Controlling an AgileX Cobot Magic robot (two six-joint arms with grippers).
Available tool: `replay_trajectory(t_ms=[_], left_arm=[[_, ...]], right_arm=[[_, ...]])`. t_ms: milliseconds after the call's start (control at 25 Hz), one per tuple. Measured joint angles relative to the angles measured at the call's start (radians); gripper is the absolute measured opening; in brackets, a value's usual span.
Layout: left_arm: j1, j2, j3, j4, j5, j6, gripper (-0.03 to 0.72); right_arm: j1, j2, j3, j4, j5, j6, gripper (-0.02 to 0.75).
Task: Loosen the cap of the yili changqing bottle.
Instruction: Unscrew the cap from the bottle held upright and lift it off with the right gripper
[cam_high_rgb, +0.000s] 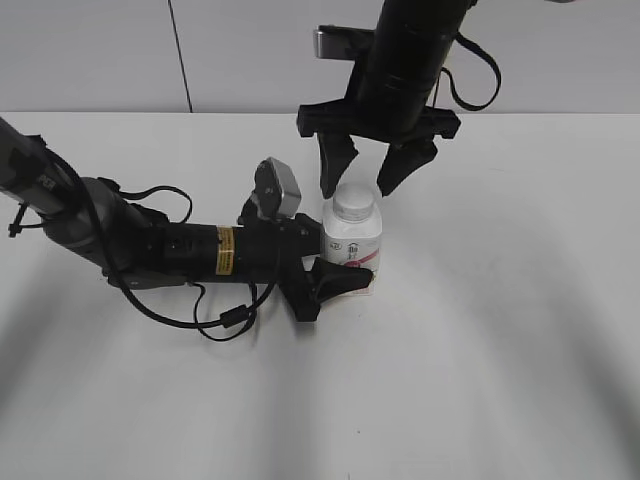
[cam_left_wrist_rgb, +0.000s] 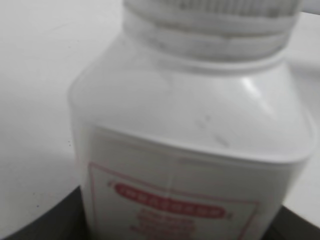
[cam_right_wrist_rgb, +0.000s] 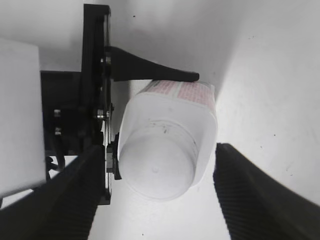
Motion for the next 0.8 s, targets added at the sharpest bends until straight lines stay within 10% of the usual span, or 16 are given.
replay_trajectory(t_ms=[800], left_arm=[[0.000, 0.000, 0.000, 0.000, 0.000, 0.000, 0.414]], right_arm=[[0.000, 0.032, 0.000, -0.008, 0.000, 0.078, 0.477]])
